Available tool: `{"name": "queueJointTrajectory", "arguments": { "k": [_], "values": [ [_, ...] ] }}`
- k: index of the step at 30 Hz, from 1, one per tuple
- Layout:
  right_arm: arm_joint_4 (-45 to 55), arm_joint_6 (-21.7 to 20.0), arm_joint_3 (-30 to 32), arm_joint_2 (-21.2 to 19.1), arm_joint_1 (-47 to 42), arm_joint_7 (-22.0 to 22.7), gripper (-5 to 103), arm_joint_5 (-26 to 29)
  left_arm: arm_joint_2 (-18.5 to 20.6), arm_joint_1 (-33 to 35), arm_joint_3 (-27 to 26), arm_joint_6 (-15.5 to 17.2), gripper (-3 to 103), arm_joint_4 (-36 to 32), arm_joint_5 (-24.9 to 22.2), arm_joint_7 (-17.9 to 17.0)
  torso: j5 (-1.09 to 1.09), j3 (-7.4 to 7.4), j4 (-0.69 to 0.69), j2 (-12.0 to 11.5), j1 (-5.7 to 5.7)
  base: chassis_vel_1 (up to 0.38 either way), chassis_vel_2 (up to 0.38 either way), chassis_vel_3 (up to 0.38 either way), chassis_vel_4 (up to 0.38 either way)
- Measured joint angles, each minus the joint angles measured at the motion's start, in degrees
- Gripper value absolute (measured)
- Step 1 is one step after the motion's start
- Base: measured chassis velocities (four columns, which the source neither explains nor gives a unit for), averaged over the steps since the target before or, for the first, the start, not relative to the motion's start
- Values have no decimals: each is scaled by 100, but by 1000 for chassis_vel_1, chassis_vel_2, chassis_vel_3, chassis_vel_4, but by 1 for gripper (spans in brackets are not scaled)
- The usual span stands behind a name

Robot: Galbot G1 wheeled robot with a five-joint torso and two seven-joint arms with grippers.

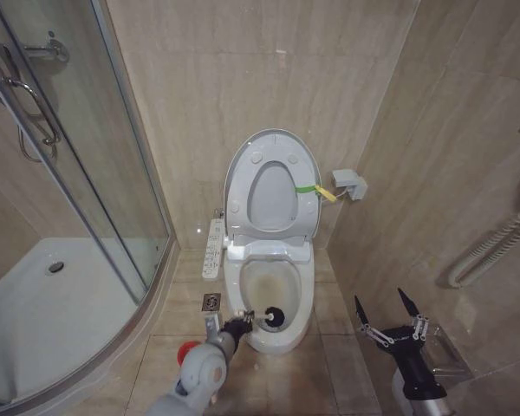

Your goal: Open the toilet lid, clean the toilet bowl with a toilet brush, close the toilet lid, and flush.

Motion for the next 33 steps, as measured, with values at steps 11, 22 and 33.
{"name": "queueJointTrajectory", "arguments": {
  "k": [11, 22, 33],
  "values": [
    [0, 0, 0, 0, 0, 0, 100, 0, 59, -871, 161, -448, 18, 1308, 220, 684, 0, 1, 0, 0, 0, 0, 0, 0, 0],
    [0, 0, 0, 0, 0, 0, 100, 0, 79, -1605, 265, -991, 18, 2455, 484, 1584, 1, 1, 1, 0, 0, 0, 0, 0, 0],
    [0, 0, 0, 0, 0, 0, 100, 0, 54, -1599, 325, -2228, 18, 2986, 1804, 2662, 1, 1, 2, 0, 1, 0, 0, 0, 0]
  ]
}}
